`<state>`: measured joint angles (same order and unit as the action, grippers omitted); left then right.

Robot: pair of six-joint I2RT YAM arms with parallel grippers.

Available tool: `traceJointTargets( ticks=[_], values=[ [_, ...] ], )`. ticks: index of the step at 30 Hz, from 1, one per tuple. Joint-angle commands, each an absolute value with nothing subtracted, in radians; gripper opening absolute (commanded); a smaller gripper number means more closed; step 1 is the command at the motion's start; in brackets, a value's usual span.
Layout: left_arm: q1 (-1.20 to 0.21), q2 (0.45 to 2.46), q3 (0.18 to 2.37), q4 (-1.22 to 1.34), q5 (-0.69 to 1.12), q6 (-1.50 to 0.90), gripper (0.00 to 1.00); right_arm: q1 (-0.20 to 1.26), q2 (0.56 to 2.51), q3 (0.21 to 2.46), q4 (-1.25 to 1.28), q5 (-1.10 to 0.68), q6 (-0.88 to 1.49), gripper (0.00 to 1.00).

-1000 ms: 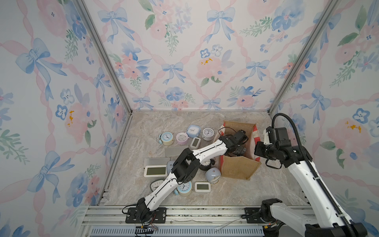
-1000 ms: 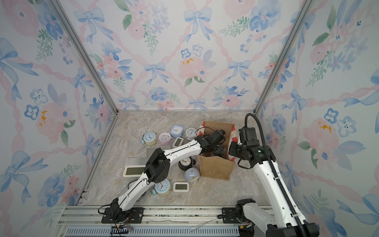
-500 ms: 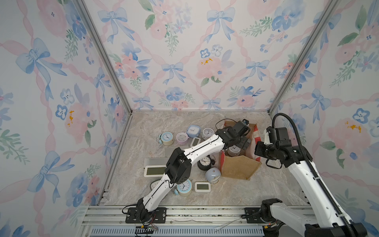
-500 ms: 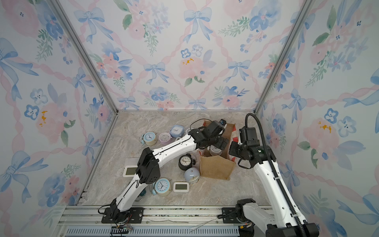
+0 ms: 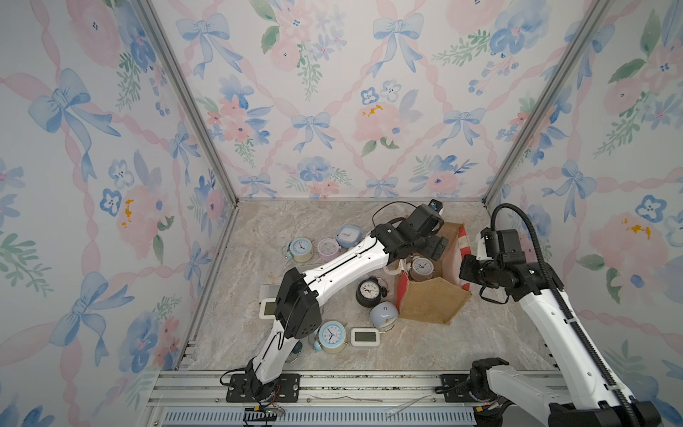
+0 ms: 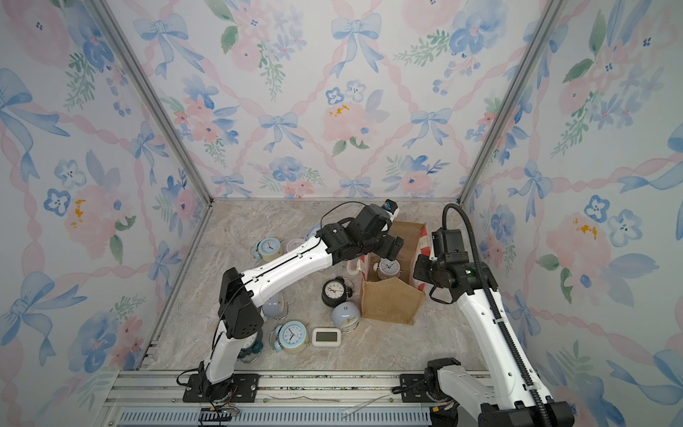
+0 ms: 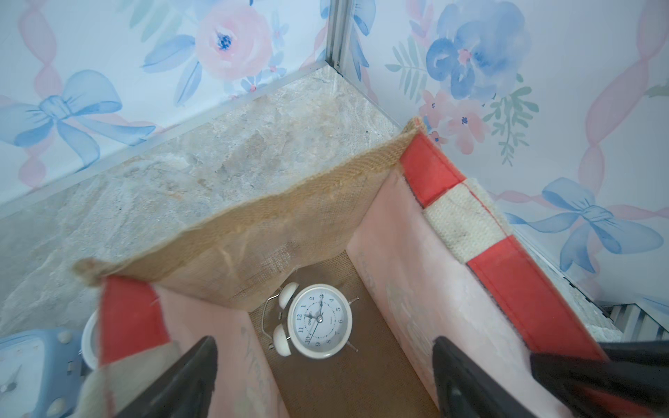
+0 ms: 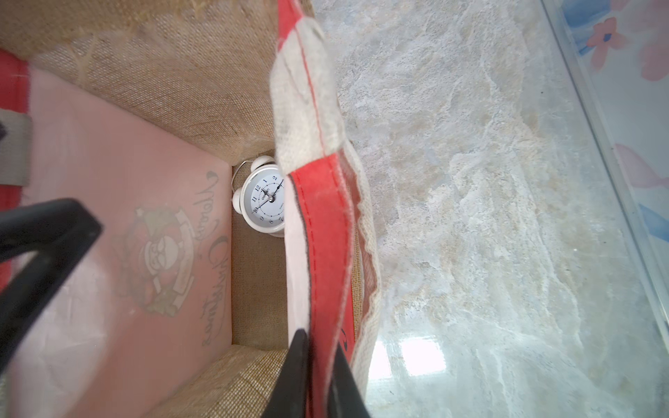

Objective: Put the alarm clock into the canvas bag
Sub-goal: Place the alarm at the canvas bag, then pick up the alarm from the center of the board.

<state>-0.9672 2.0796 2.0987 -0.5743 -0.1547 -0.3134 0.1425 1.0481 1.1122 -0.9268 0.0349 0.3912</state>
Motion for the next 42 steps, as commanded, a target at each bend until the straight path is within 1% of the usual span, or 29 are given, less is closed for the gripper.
traceJointTargets(
  ticks=[1,11,16,24,34,42],
  values=[
    [-0.924,1.987,2.01,-0.581,-0.2,-0.303,0.91,0.13,1.058,1.113,-0.941,0.036,0.371,0.12],
    [-0.828,1.699,1.713,-0.595,-0.263,-0.347,0.9,0.118,1.067,1.136,-0.952,0.04,0.349,0.12],
    [-0.8,1.605,1.61,-0.659,-0.312,-0.372,0.9,0.117,1.075,1.14,-0.951,0.038,0.343,0.12],
    [-0.751,1.459,1.397,-0.742,-0.326,-0.468,0.9,0.115,1.085,1.132,-0.94,0.023,0.334,0.12],
    [-0.663,1.303,1.188,-0.834,-0.298,-0.546,0.91,0.109,1.093,1.116,-0.926,0.005,0.328,0.12],
    [-0.595,1.214,1.035,-0.849,-0.243,-0.582,0.92,0.109,1.088,1.109,-0.922,0.006,0.327,0.12]
  ],
)
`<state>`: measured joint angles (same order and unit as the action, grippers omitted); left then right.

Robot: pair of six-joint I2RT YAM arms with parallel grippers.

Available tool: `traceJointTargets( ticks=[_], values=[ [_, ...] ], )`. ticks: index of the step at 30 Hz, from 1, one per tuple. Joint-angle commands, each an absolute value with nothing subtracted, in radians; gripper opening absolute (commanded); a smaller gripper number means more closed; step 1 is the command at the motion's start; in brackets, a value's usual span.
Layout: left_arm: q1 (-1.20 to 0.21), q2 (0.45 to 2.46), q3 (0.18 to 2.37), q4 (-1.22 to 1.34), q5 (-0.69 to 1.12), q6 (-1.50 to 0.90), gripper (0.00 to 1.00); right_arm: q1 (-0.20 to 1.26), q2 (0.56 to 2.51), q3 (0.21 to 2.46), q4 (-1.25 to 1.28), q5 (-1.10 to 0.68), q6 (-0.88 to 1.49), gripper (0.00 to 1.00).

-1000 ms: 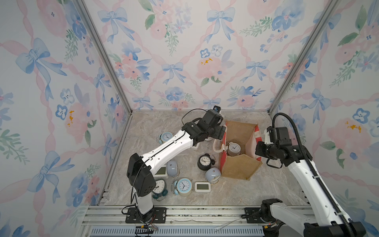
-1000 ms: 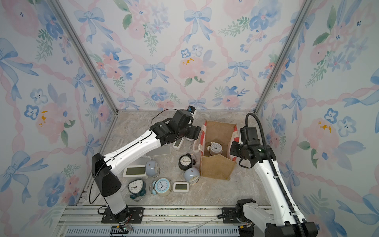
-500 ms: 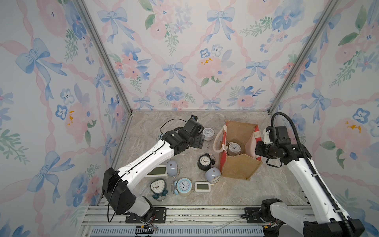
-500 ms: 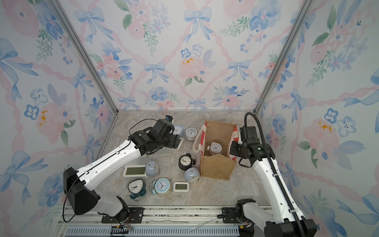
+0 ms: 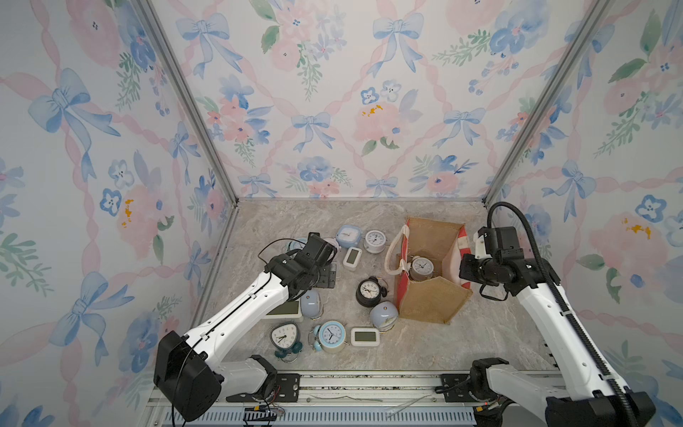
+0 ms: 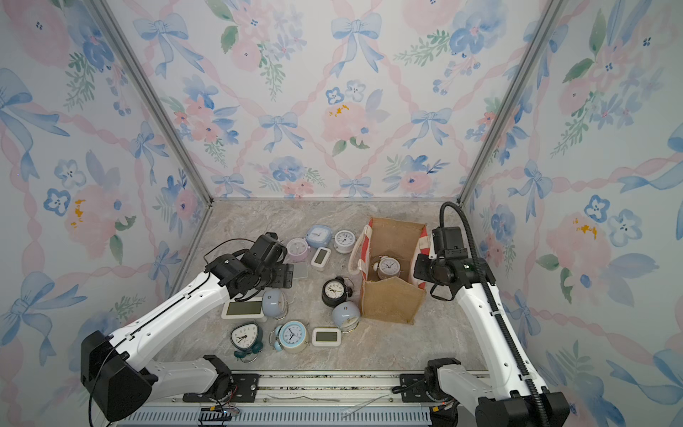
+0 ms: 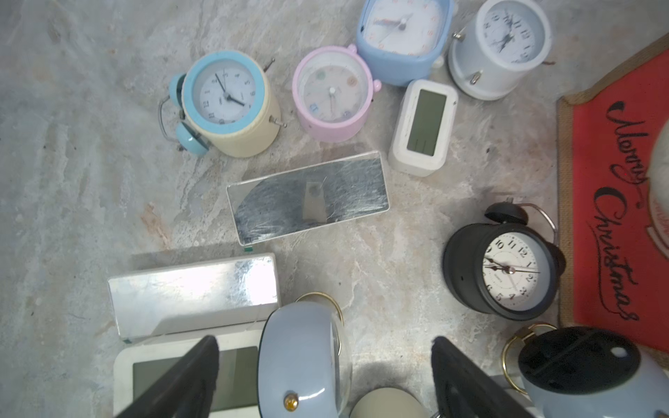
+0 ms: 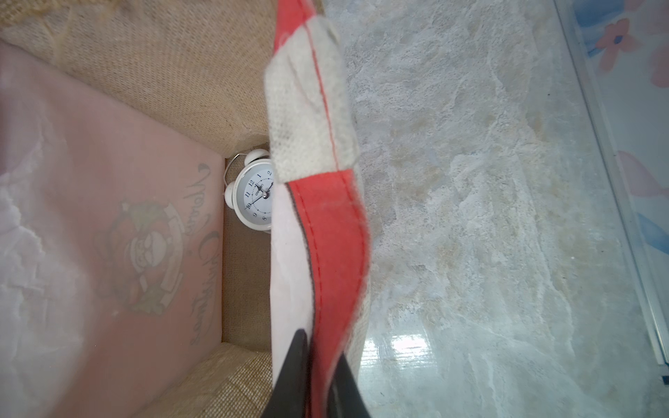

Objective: Put the alarm clock into the canvas bag
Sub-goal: Pick up the alarm from the center of the board.

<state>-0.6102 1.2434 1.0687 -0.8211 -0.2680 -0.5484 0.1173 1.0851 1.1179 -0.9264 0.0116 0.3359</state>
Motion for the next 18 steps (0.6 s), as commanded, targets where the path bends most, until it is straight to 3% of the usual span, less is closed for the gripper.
traceJointTargets(
  ticks=[1,12,18],
  values=[
    [-0.589,1.204,1.017,-0.849,-0.237,-0.587,0.92,0.109,1.09,1.111,-0.924,0.006,0.326,0.12],
    [-0.542,1.175,0.866,-0.821,-0.159,-0.617,0.94,0.109,1.087,1.111,-0.92,0.0,0.325,0.12],
    [-0.54,1.187,0.818,-0.758,-0.096,-0.625,0.88,0.109,1.086,1.109,-0.917,-0.001,0.326,0.12]
  ],
)
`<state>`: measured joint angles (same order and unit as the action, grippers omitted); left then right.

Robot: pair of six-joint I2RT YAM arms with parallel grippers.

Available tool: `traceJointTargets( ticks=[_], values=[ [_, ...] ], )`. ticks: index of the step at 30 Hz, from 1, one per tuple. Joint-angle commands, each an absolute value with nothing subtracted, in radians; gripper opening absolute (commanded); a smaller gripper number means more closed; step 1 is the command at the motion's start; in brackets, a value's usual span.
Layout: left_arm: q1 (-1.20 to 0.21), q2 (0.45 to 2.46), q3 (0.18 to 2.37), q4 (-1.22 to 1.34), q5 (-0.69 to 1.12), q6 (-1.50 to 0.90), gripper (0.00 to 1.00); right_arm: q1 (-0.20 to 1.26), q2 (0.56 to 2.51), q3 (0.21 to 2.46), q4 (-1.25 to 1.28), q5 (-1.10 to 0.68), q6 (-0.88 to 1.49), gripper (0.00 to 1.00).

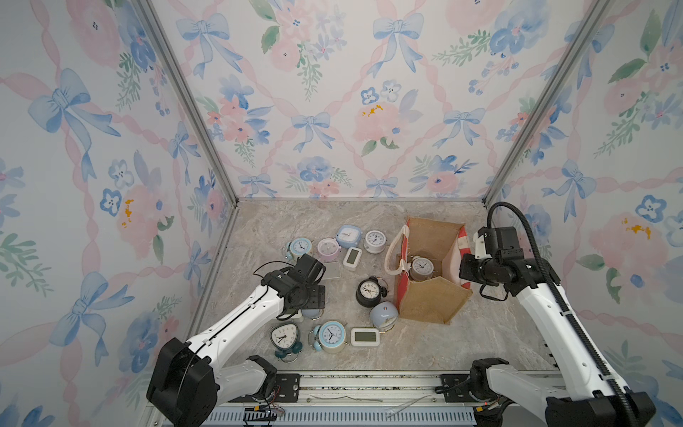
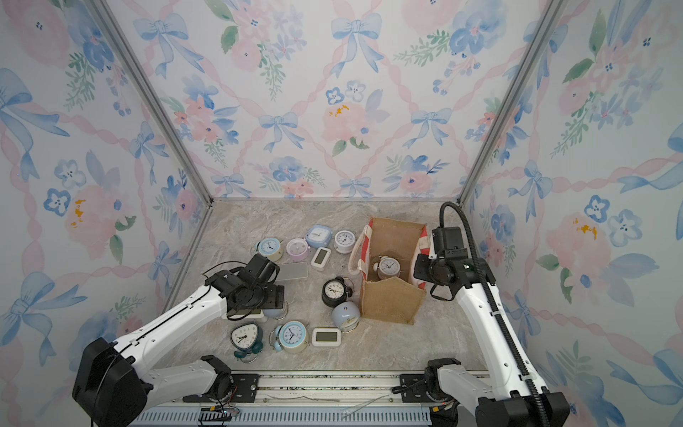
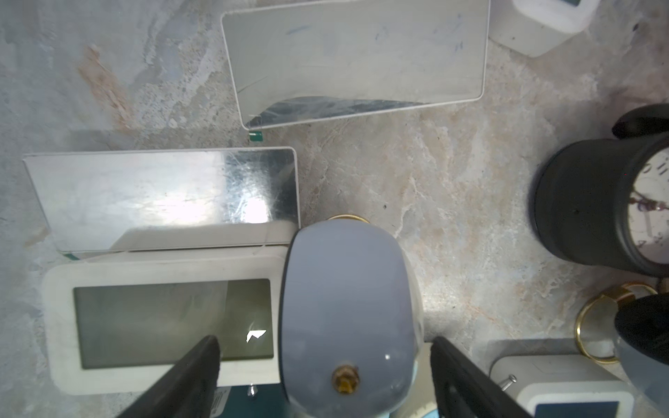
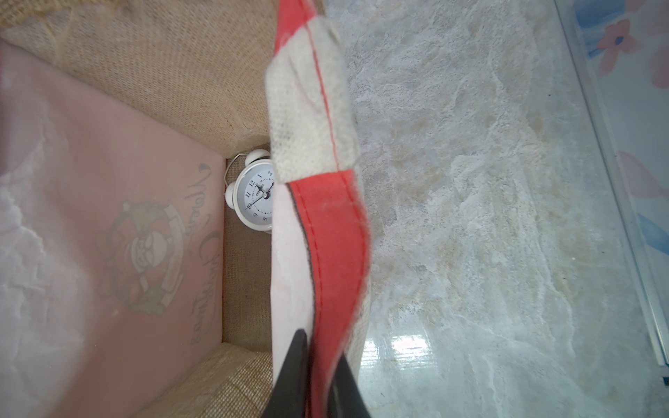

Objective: Put the alarm clock into the canvas bag
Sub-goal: Pick up the alarm from the center of the board.

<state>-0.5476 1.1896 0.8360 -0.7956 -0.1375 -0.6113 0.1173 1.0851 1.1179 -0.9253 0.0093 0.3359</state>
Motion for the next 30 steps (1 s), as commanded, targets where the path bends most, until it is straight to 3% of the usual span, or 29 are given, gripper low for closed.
traceJointTargets(
  ticks=[1,12,30],
  values=[
    [-0.54,1.189,0.814,-0.752,-0.095,-0.624,0.86,0.108,1.086,1.111,-0.919,-0.002,0.326,0.12],
    [-0.541,1.248,0.815,-0.703,-0.055,-0.615,0.77,0.109,1.083,1.111,-0.92,0.0,0.324,0.12],
    [-0.559,1.353,0.804,-0.643,-0.044,-0.607,0.76,0.108,1.086,1.101,-0.914,0.003,0.323,0.12]
  ],
)
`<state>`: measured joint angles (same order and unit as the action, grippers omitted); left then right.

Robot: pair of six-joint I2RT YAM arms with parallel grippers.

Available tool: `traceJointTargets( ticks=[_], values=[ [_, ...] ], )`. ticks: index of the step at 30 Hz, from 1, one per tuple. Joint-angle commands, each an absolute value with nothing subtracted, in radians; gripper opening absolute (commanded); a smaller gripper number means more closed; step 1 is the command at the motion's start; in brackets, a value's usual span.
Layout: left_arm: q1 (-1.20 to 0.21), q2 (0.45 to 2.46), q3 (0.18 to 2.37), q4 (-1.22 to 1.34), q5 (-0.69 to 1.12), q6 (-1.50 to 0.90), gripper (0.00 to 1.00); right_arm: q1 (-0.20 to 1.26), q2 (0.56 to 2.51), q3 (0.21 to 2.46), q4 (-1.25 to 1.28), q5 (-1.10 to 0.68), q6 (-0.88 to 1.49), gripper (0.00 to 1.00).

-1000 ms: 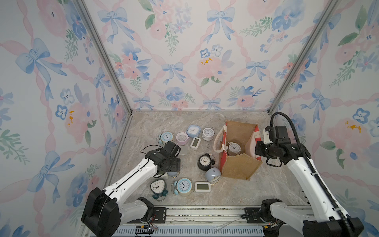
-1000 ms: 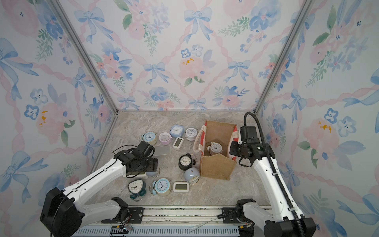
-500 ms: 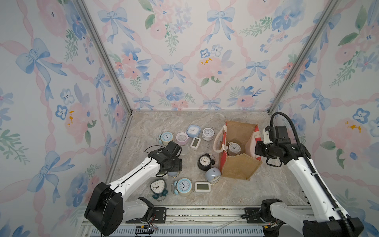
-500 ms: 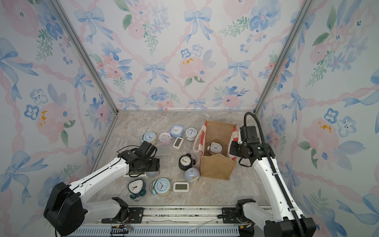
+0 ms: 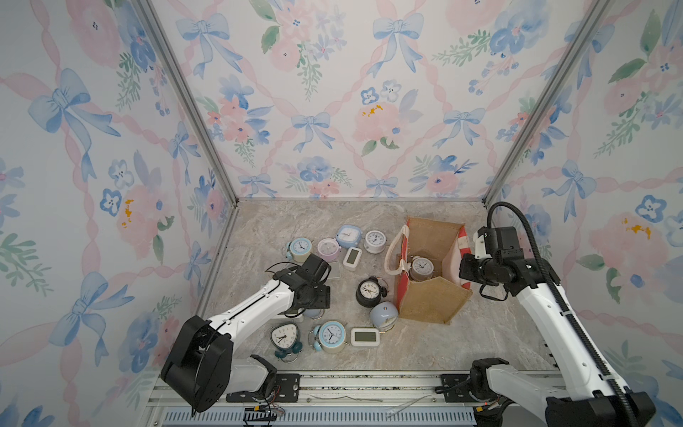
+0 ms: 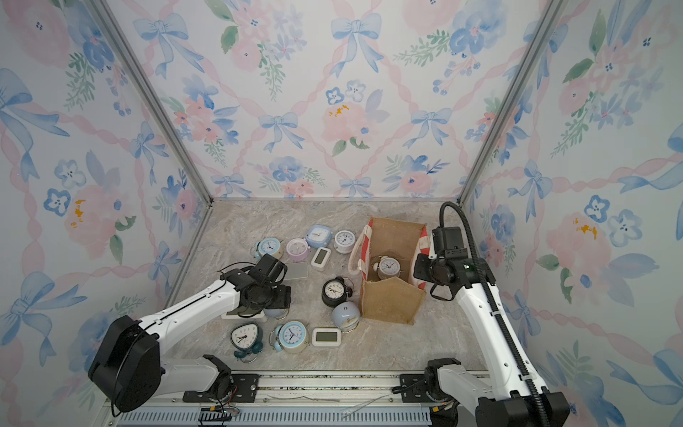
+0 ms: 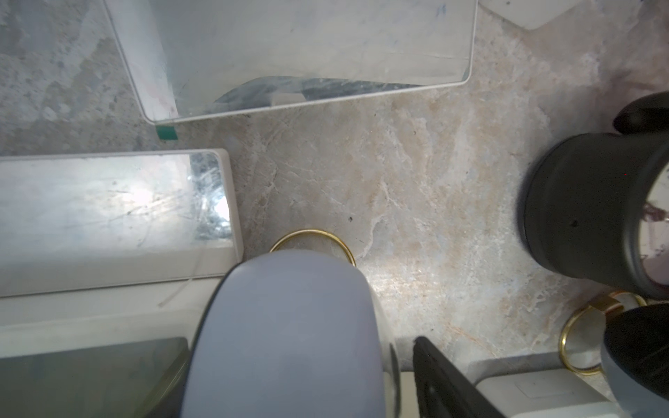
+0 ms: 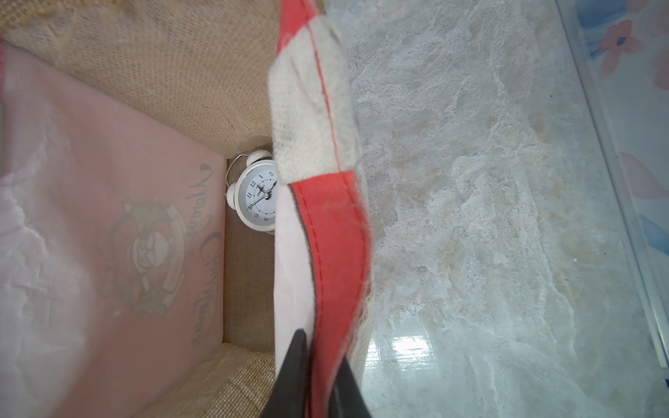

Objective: Put the alarm clock into the canvas bag
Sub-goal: Pick up the alarm from the center of the board.

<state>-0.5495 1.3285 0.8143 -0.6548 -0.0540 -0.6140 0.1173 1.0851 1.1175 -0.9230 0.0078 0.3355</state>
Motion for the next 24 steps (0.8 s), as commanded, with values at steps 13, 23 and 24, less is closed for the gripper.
traceJointTargets(
  ticks=[13,23,24],
  values=[
    [-0.621,1.446,0.833,-0.628,-0.089,-0.619,0.7,0.109,1.092,1.095,-0.906,0.0,0.324,0.12],
    [-0.626,1.447,0.866,-0.629,-0.084,-0.612,0.6,0.109,1.096,1.097,-0.906,-0.001,0.325,0.13],
    [-0.626,1.446,0.87,-0.63,-0.082,-0.608,0.59,0.108,1.096,1.099,-0.907,-0.002,0.324,0.13]
  ],
)
